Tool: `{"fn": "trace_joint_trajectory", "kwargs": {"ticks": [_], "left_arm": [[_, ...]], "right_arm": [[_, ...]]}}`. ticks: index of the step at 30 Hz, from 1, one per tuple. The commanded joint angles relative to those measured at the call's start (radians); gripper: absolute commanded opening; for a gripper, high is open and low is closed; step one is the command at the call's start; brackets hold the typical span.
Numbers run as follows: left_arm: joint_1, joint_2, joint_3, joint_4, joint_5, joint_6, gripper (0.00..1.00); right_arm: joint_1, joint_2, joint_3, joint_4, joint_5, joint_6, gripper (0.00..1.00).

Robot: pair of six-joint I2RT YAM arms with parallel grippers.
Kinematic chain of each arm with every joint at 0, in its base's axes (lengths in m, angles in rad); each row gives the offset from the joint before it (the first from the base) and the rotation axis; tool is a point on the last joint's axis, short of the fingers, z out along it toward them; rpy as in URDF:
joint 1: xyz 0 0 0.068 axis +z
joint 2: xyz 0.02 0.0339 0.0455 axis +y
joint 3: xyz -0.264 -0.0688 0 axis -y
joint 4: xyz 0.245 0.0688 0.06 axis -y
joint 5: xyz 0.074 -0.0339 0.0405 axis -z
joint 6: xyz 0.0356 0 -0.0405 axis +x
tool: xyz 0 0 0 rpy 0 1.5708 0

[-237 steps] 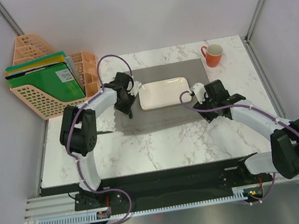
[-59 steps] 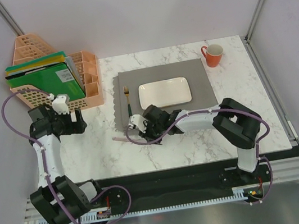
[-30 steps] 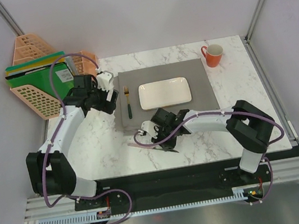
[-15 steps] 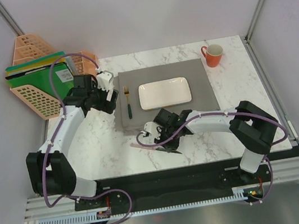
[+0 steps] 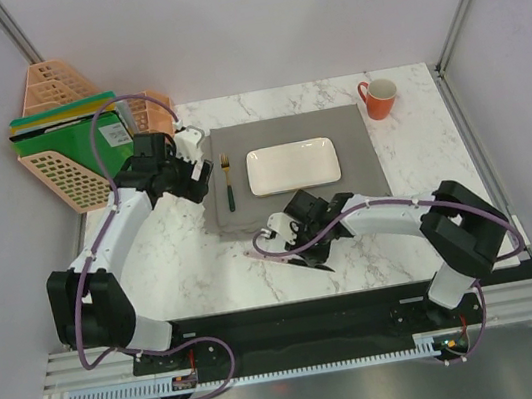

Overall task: Set the dinner table for one person
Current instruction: Move the knife to the center of the board, then pick up the knife at the center of the board.

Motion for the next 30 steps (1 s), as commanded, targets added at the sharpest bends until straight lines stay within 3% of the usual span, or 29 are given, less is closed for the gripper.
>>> {"fn": "trace_joint_trajectory", "kwargs": {"ticks": [1, 14, 17, 19, 20, 21, 24, 28, 30], "left_arm": [[-0.006, -0.010, 0.024, 0.040, -0.007, 0.033, 1.00], [-0.013, -0.008, 0.028, 0.040, 0.011, 0.029, 1.00], [-0.015, -0.014, 0.016, 0.038, 0.004, 0.033, 1.00], [-0.015, -0.028, 0.004, 0.041, 0.004, 0.036, 1.00], [-0.015, -0.034, -0.002, 0.044, 0.007, 0.038, 1.00], [-0.015, -0.039, -0.004, 0.044, 0.008, 0.041, 1.00], [-0.015, -0.039, -0.004, 0.046, 0.002, 0.050, 1.00], [-0.015, -0.054, -0.005, 0.044, -0.011, 0.058, 1.00], [-0.015, -0.066, -0.018, 0.043, -0.012, 0.055, 1.00]], "right_arm": [[-0.020, -0.020, -0.029, -0.046, 0.064, -0.027, 0.00], [-0.058, -0.090, -0.048, -0.058, 0.096, -0.053, 0.00], [-0.060, -0.115, -0.040, -0.085, 0.060, -0.073, 0.05], [-0.060, -0.147, -0.022, -0.121, 0.030, -0.095, 0.21], [-0.060, -0.165, -0.014, -0.130, 0.008, -0.099, 0.44], [-0.060, -0.182, -0.011, -0.133, 0.001, -0.109, 0.55], [-0.060, -0.265, 0.006, -0.135, -0.003, -0.113, 0.74], [-0.058, -0.302, 0.082, -0.184, 0.078, -0.116, 0.78], [-0.063, -0.305, 0.112, -0.156, 0.245, -0.113, 0.77]]}}
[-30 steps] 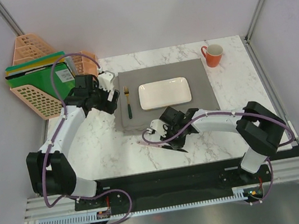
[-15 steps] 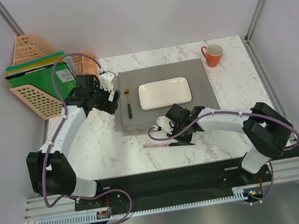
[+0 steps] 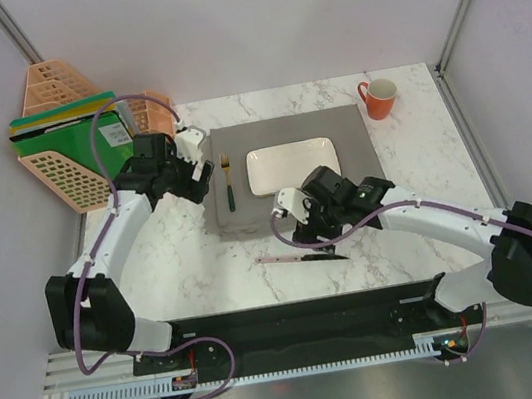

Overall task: Set the dinner table for one person
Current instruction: Pick up the knife at the center of the board.

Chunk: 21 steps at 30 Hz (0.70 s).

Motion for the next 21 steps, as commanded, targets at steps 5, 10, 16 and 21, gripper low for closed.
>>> {"fn": "trace_joint_trajectory", "kwargs": {"ticks": [5, 10, 16, 21], "left_arm": [[-0.004, -0.086, -0.049, 0.038, -0.033, 0.029, 1.00], [-0.004, -0.137, -0.076, 0.040, -0.024, 0.022, 1.00], [-0.004, -0.165, -0.107, 0.040, -0.047, 0.031, 1.00], [-0.002, -0.208, -0.151, 0.047, -0.054, 0.031, 1.00]], "right_arm": [[-0.194, 0.024, 0.141, 0.136, 0.330, 0.081, 0.94], [-0.409, 0.157, 0.299, 0.237, 0.398, 0.163, 0.98], [-0.532, 0.438, 0.613, 0.254, 0.482, 0.222, 0.83], [-0.613, 0.653, 0.932, 0.171, 0.568, 0.244, 0.79]]}}
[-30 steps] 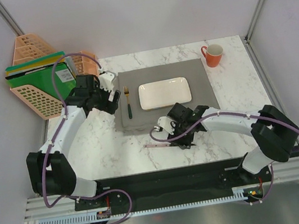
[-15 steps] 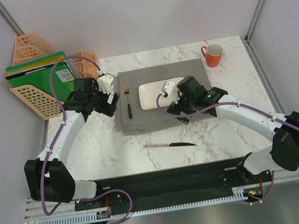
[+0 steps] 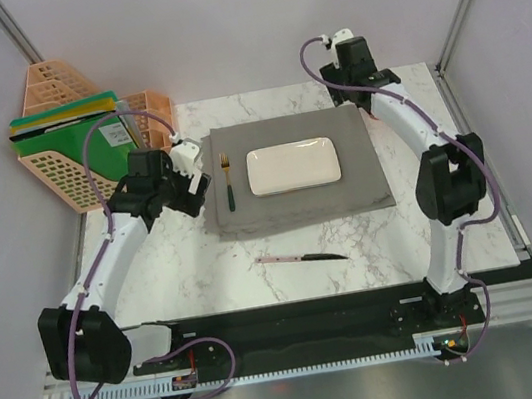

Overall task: Set the dinner table for one person
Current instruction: Pick up the knife at the center of the board.

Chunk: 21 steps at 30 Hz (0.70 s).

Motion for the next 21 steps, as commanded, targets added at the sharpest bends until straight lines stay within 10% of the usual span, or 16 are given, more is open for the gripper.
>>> {"fn": "trace_joint_trajectory", "kwargs": {"ticks": [1, 8, 21], "left_arm": [[-0.002, -0.061, -0.032, 0.033, -0.036, 0.037, 1.00], [0.001, -0.072, -0.075, 0.048, -0.043, 0.034, 1.00], [0.001, -0.072, -0.086, 0.061, -0.069, 0.034, 1.00]], "right_arm": [[-0.074, 0.079, 0.139, -0.034, 0.075, 0.046, 0.79], [-0.240, 0.201, 0.305, -0.084, 0.060, 0.086, 0.71], [-0.288, -0.027, 0.026, 0.000, -0.194, 0.095, 0.60]]}}
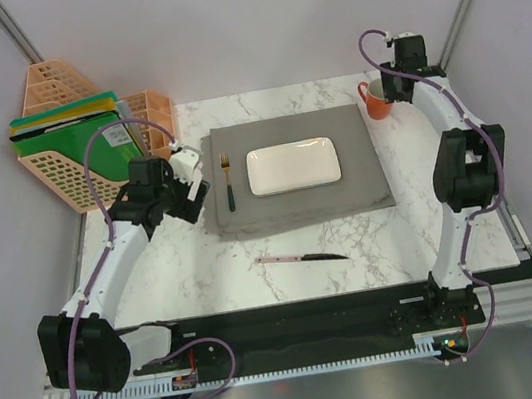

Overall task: Set the dinner table for one person
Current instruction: Pick up the knife at the center of the board.

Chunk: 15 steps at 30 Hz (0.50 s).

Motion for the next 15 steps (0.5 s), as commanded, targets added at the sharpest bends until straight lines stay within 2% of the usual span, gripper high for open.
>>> {"fn": "trace_joint_trajectory", "kwargs": {"ticks": [1, 3, 4, 5, 6, 11, 15], "left_arm": [[0.004, -0.032, -0.016, 0.039, -0.031, 0.028, 1.00], [0.006, -0.033, -0.033, 0.039, -0.030, 0.031, 1.00], [0.009, -0.029, -0.036, 0.042, -0.026, 0.030, 1.00], [0.009, -0.022, -0.039, 0.045, -0.022, 0.028, 1.00], [0.009, -0.013, -0.037, 0.048, -0.013, 0.024, 1.00], [0.010, 0.019, -0.013, 0.048, -0.005, 0.008, 1.00], [0.010, 0.013, -0.011, 0.044, -0.017, 0.013, 1.00]], "right_arm": [[0.025, -0.228, -0.154, 0.038, -0.170, 0.027, 0.61], [0.095, -0.323, -0.220, 0.019, -0.189, 0.000, 0.61], [0.117, -0.342, -0.278, 0.007, -0.183, -0.008, 0.54], [0.134, -0.360, -0.303, 0.007, -0.176, -0.008, 0.32], [0.151, -0.359, -0.334, 0.002, -0.199, -0.002, 0.00], [0.189, -0.293, -0.351, -0.024, -0.241, 0.027, 0.00], [0.203, -0.152, -0.227, -0.045, -0.249, 0.047, 0.00]]}}
